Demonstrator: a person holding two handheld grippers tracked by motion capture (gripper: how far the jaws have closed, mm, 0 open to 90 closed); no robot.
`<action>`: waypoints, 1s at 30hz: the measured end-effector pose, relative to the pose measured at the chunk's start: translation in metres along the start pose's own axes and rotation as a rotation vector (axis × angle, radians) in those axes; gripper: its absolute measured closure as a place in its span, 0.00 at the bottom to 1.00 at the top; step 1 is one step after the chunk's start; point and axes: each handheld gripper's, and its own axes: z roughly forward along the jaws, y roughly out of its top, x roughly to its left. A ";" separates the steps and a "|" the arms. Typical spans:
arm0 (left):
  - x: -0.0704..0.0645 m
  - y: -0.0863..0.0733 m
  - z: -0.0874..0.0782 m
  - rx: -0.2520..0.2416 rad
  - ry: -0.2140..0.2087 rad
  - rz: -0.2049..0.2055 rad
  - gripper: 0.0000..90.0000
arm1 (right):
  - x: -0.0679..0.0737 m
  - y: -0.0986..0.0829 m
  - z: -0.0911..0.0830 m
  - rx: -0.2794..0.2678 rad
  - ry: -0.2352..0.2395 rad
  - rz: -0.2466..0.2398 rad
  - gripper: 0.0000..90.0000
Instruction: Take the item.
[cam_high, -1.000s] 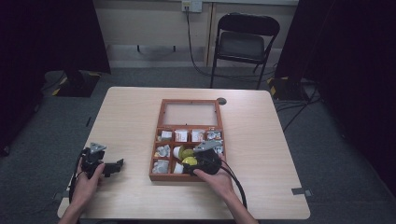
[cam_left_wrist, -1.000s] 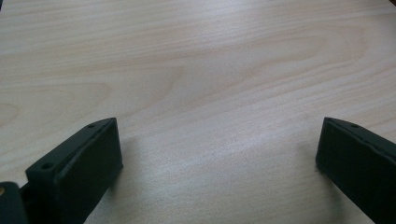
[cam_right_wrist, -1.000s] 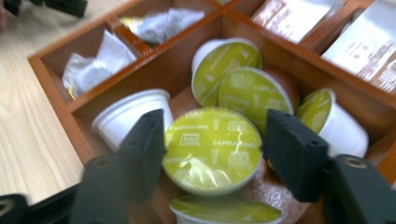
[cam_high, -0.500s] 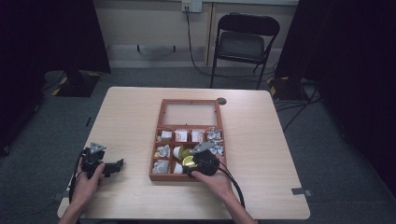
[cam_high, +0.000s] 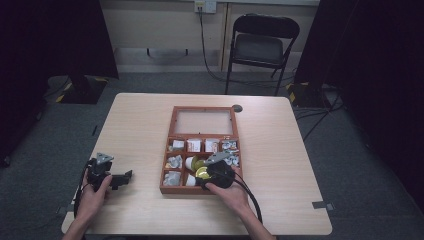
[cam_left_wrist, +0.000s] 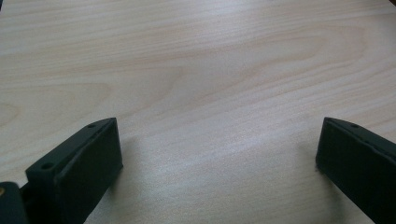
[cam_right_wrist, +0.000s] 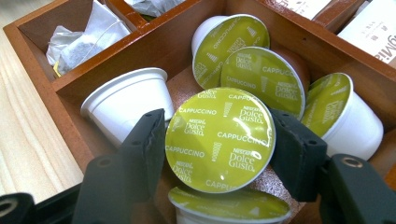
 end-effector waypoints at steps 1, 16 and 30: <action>0.000 0.000 0.000 0.000 0.000 0.000 0.00 | 0.000 0.000 0.000 0.000 -0.001 -0.001 0.44; 0.000 0.000 0.000 0.000 0.000 0.000 0.00 | -0.007 0.003 -0.013 -0.069 0.010 0.024 0.44; 0.000 0.000 0.000 0.000 0.000 0.000 0.00 | -0.008 0.006 -0.021 -0.106 0.010 0.035 0.44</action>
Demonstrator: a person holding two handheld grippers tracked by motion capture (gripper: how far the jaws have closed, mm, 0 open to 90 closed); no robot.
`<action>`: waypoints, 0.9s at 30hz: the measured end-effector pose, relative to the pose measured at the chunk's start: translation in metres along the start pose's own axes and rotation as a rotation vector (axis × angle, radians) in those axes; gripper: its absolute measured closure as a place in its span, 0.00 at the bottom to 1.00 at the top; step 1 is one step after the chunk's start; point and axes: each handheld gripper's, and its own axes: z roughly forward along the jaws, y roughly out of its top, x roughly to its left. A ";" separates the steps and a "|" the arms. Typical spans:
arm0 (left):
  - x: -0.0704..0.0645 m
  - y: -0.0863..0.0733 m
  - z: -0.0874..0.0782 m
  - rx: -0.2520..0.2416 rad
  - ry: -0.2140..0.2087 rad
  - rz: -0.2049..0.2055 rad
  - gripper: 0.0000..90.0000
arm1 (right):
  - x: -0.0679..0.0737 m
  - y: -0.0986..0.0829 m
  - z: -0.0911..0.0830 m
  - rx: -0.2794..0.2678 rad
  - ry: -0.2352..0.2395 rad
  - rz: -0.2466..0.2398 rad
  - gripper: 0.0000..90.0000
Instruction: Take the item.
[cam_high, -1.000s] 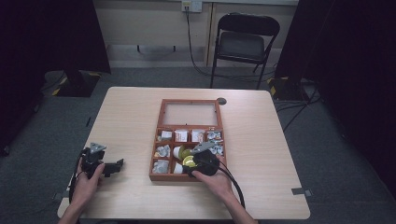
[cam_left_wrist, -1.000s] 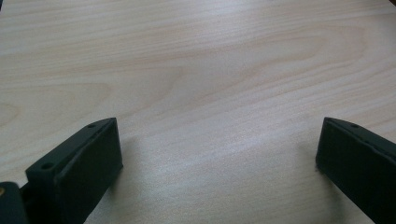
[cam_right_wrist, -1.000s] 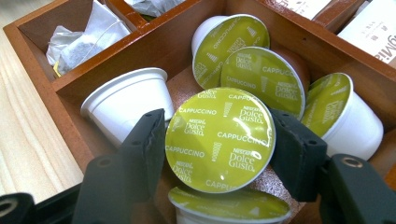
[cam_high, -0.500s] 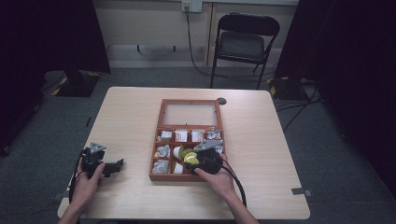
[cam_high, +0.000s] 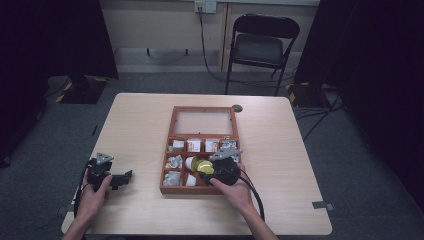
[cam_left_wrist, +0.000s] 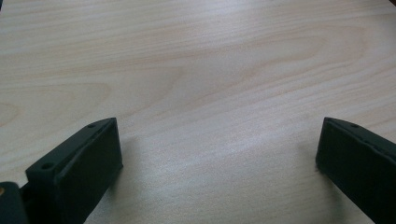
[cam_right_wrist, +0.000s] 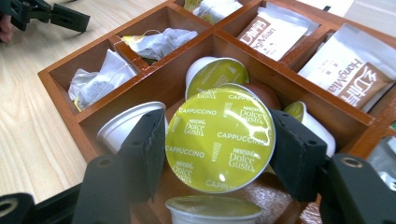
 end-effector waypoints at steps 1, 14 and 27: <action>0.000 0.000 0.000 0.000 0.000 0.000 0.00 | 0.000 0.000 -0.001 -0.002 0.001 0.001 0.44; 0.000 0.000 0.000 0.000 0.000 0.000 0.00 | -0.002 0.002 -0.006 -0.025 0.007 0.008 0.44; 0.000 0.000 0.000 0.000 0.000 0.000 0.00 | -0.003 0.006 -0.013 -0.052 0.010 0.003 0.44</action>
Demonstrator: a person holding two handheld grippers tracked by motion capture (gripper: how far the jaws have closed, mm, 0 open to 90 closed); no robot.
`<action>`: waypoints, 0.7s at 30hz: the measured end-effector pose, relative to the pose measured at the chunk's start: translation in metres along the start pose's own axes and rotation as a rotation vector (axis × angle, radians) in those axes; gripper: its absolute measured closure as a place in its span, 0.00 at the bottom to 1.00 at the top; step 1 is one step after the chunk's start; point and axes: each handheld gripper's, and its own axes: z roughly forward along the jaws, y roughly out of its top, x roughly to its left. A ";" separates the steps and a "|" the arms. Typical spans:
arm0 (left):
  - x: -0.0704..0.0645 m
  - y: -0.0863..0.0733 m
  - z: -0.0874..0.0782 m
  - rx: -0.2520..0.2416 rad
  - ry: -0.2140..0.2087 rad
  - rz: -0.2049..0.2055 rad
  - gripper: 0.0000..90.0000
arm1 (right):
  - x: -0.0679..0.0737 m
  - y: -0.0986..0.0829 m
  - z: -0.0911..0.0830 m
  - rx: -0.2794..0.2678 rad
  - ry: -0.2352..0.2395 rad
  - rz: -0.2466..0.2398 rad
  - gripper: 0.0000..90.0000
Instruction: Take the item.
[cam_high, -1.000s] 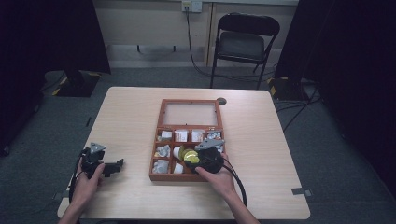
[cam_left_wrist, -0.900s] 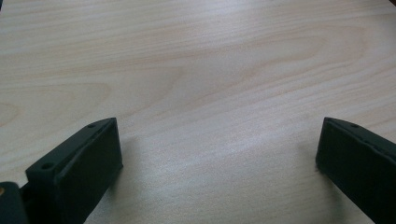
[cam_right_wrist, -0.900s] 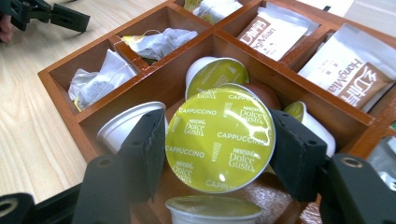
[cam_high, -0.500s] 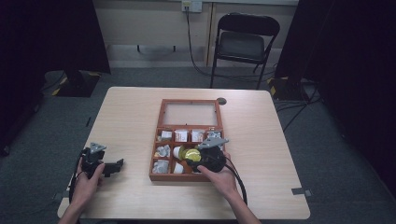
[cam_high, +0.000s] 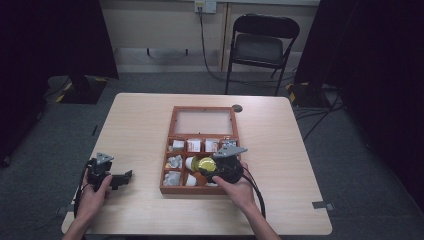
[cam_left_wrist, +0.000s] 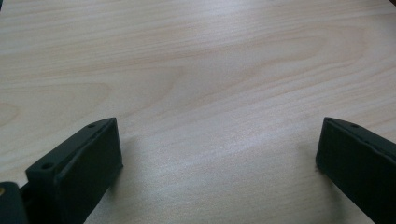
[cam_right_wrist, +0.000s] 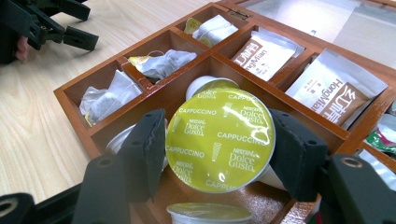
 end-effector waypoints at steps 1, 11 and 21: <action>0.000 0.000 0.000 0.000 0.000 0.000 0.00 | 0.000 0.000 0.000 0.000 -0.002 -0.002 0.44; 0.000 0.000 0.000 0.000 0.000 0.000 0.00 | 0.000 0.004 -0.005 -0.019 0.001 0.001 0.44; 0.000 0.000 0.000 0.000 0.000 0.000 0.00 | -0.003 0.006 -0.012 -0.034 0.000 0.007 0.44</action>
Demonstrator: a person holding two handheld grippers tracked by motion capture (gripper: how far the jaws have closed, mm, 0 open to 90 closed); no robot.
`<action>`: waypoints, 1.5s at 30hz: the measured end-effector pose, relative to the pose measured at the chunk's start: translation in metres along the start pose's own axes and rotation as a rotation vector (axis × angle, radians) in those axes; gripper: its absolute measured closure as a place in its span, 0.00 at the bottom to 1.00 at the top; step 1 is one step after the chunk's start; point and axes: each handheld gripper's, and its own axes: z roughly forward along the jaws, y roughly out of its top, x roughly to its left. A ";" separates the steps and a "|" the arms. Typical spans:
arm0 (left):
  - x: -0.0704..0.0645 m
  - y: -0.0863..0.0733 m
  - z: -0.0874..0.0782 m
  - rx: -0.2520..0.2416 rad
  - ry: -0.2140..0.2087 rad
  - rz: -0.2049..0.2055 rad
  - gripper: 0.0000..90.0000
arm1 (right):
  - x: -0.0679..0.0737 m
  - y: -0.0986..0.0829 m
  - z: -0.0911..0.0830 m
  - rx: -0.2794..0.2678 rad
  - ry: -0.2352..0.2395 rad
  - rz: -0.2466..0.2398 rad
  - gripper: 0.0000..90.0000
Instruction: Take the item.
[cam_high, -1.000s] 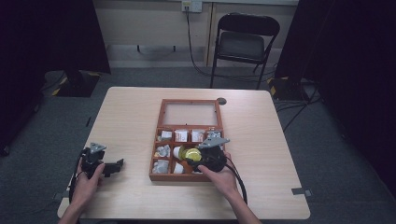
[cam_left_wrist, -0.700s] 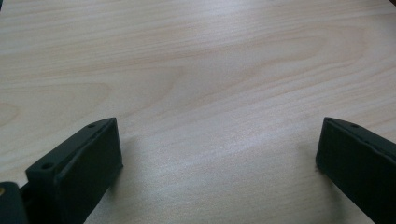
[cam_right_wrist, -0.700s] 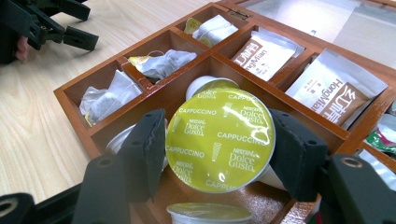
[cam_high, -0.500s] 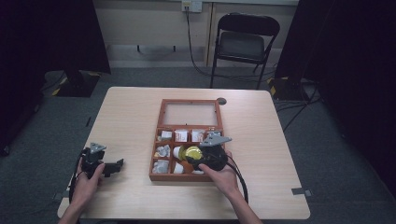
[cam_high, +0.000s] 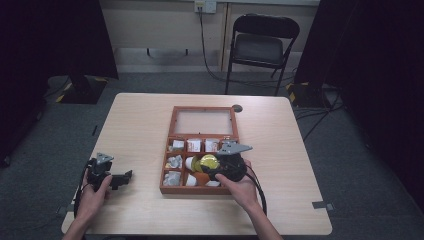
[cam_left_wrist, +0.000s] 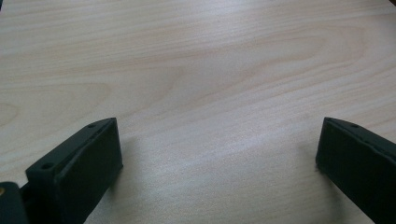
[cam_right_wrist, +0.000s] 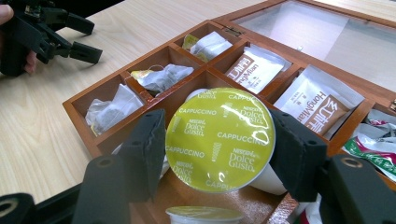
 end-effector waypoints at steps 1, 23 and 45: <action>0.000 0.000 0.000 0.000 0.000 0.000 0.00 | 0.000 0.000 0.000 -0.001 -0.001 0.001 0.44; 0.000 0.000 0.000 0.000 0.000 0.000 0.00 | -0.013 0.003 -0.016 -0.033 -0.031 0.020 0.44; 0.000 0.000 0.000 0.000 0.000 0.000 0.00 | -0.030 0.000 -0.033 -0.059 -0.075 0.047 0.44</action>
